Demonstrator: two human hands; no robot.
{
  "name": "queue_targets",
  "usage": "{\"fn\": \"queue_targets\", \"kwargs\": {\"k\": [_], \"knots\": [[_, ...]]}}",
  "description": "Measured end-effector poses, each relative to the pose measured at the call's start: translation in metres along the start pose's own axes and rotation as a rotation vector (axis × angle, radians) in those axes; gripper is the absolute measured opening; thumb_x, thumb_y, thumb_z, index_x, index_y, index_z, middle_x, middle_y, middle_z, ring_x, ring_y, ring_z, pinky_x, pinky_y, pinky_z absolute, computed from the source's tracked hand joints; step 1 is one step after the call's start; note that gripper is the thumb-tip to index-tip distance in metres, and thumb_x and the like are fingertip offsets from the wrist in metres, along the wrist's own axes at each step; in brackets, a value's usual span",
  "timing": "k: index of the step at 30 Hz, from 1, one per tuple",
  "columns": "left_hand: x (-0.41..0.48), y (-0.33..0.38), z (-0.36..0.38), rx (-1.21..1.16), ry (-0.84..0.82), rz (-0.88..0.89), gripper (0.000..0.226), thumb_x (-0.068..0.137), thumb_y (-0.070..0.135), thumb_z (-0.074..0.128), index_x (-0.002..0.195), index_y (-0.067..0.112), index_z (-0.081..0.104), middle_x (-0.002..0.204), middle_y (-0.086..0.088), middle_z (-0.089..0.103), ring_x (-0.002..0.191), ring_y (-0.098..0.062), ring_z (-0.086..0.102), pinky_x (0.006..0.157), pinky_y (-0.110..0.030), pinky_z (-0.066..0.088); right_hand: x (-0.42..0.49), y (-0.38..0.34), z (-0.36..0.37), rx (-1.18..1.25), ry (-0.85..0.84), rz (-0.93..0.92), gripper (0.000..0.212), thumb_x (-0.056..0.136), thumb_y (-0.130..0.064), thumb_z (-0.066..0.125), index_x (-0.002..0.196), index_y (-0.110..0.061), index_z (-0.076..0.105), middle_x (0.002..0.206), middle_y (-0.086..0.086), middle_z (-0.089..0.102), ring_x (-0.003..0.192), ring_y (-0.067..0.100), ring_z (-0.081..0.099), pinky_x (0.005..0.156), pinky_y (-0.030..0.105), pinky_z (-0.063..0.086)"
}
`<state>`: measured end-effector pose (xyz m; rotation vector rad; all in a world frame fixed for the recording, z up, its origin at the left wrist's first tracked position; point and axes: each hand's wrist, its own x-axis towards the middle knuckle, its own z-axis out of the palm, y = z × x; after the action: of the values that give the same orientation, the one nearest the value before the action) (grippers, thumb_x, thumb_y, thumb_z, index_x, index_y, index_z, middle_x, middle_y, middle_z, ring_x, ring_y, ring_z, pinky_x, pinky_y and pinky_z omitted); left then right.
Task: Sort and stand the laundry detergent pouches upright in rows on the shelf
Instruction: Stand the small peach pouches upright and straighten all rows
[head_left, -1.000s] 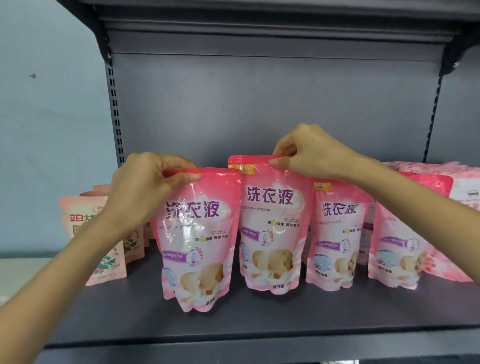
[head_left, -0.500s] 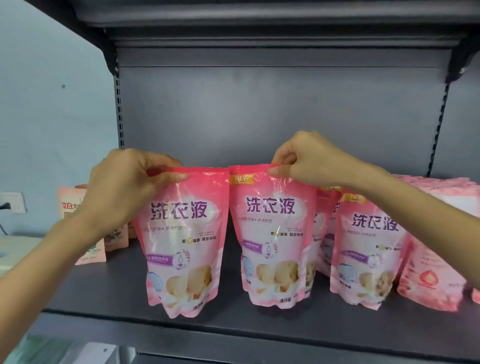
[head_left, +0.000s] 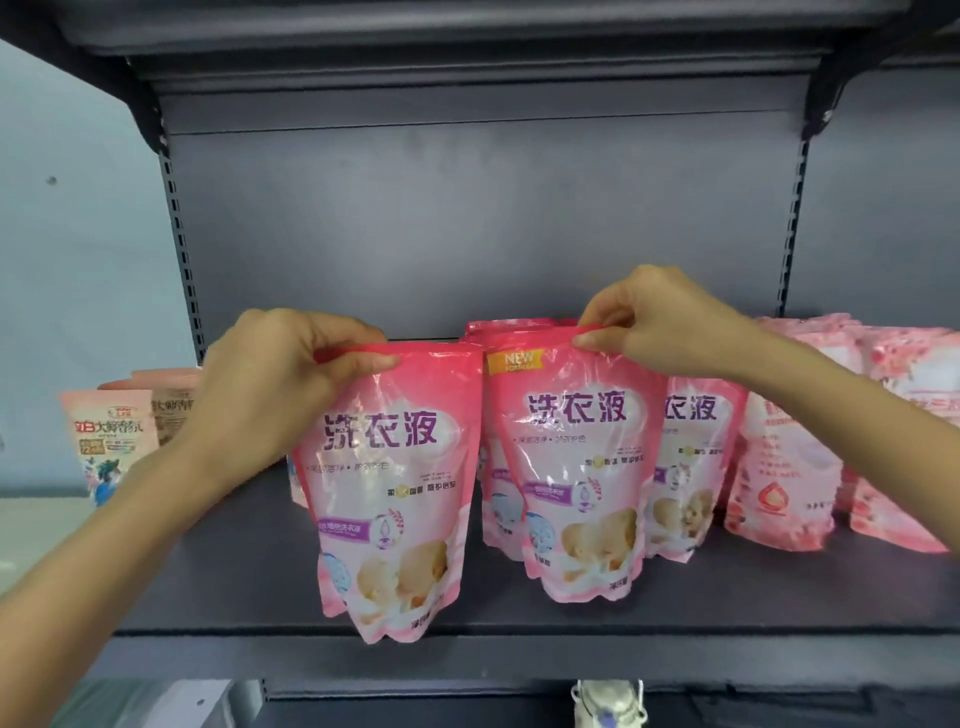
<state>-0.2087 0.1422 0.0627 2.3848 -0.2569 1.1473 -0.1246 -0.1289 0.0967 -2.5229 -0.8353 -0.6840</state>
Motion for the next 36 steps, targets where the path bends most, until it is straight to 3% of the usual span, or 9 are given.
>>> {"fn": "queue_targets", "kwargs": {"k": [3, 7, 11, 15, 21, 28, 30, 32, 36], "knots": [[0.005, 0.006, 0.012, -0.064, -0.025, 0.000, 0.011, 0.073, 0.047, 0.066, 0.080, 0.040, 0.069, 0.073, 0.026, 0.064, 0.072, 0.002, 0.062, 0.072, -0.027, 0.050, -0.011, 0.014, 0.000, -0.070, 0.031, 0.069, 0.009, 0.083, -0.027, 0.069, 0.088, -0.021, 0.074, 0.067, -0.020, 0.058, 0.071, 0.006, 0.059, 0.079, 0.034, 0.053], [0.013, 0.019, 0.034, -0.112, -0.066, 0.024, 0.012, 0.078, 0.041, 0.068, 0.086, 0.035, 0.073, 0.078, 0.021, 0.068, 0.081, -0.007, 0.066, 0.078, -0.036, 0.052, -0.029, 0.036, 0.001, -0.133, 0.086, 0.122, 0.009, 0.084, -0.026, 0.068, 0.086, -0.020, 0.074, 0.077, -0.005, 0.068, 0.076, 0.016, 0.060, 0.076, 0.036, 0.052], [0.017, 0.032, 0.062, -0.126, -0.049, 0.014, 0.018, 0.079, 0.044, 0.067, 0.092, 0.033, 0.073, 0.084, 0.015, 0.071, 0.084, -0.011, 0.066, 0.079, -0.034, 0.051, -0.041, 0.057, 0.002, -0.136, 0.167, 0.185, 0.009, 0.085, -0.024, 0.067, 0.086, -0.019, 0.074, 0.075, -0.007, 0.066, 0.080, 0.018, 0.063, 0.076, 0.040, 0.052], [0.019, 0.046, 0.091, -0.137, -0.060, -0.008, 0.021, 0.079, 0.044, 0.067, 0.095, 0.031, 0.073, 0.094, 0.008, 0.073, 0.092, -0.012, 0.066, 0.083, -0.036, 0.051, -0.048, 0.072, 0.002, -0.148, 0.249, 0.146, 0.013, 0.086, -0.026, 0.065, 0.091, -0.018, 0.074, 0.090, -0.003, 0.073, 0.088, 0.020, 0.066, 0.077, 0.040, 0.052], [0.020, 0.061, 0.117, -0.062, -0.056, 0.002, 0.024, 0.081, 0.047, 0.062, 0.097, 0.033, 0.072, 0.092, 0.005, 0.073, 0.091, -0.015, 0.065, 0.075, -0.027, 0.043, -0.057, 0.094, 0.005, -0.197, 0.362, 0.100, 0.017, 0.087, -0.030, 0.063, 0.095, -0.019, 0.074, 0.092, -0.002, 0.073, 0.086, 0.024, 0.066, 0.068, 0.036, 0.050], [0.004, 0.060, 0.129, 0.109, 0.160, 0.144, 0.022, 0.087, 0.038, 0.059, 0.101, 0.026, 0.071, 0.096, 0.005, 0.071, 0.093, -0.022, 0.061, 0.073, -0.029, 0.033, -0.078, 0.102, 0.012, -0.175, 0.518, 0.032, 0.016, 0.088, -0.030, 0.062, 0.095, -0.020, 0.072, 0.090, -0.002, 0.073, 0.081, 0.025, 0.066, 0.066, 0.033, 0.049], [-0.007, 0.061, 0.138, 0.240, 0.269, 0.244, 0.023, 0.087, 0.031, 0.060, 0.108, 0.021, 0.066, 0.112, 0.002, 0.066, 0.102, -0.025, 0.051, 0.086, -0.036, 0.028, -0.082, 0.102, 0.022, -0.232, 0.576, -0.013, 0.014, 0.089, -0.027, 0.061, 0.097, -0.018, 0.069, 0.095, -0.002, 0.070, 0.088, 0.026, 0.061, 0.073, 0.034, 0.043], [-0.022, 0.064, 0.152, 0.368, 0.319, 0.280, 0.042, 0.086, 0.024, 0.061, 0.127, 0.016, 0.053, 0.136, -0.008, 0.046, 0.121, -0.026, 0.036, 0.103, -0.044, 0.018, -0.084, 0.101, 0.034, -0.309, 0.615, -0.024, 0.022, 0.090, -0.024, 0.058, 0.111, -0.019, 0.063, 0.119, 0.001, 0.061, 0.109, 0.026, 0.051, 0.093, 0.042, 0.036], [-0.061, 0.074, 0.192, 0.446, 0.248, 0.281, 0.066, 0.089, 0.035, 0.051, 0.144, 0.011, 0.026, 0.150, -0.015, 0.018, 0.138, -0.030, 0.018, 0.112, -0.053, 0.006, -0.103, 0.094, 0.069, -0.248, 0.619, 0.014, 0.052, 0.093, -0.028, 0.052, 0.142, -0.025, 0.034, 0.151, 0.005, 0.021, 0.141, 0.021, 0.018, 0.115, 0.046, -0.001]]}}
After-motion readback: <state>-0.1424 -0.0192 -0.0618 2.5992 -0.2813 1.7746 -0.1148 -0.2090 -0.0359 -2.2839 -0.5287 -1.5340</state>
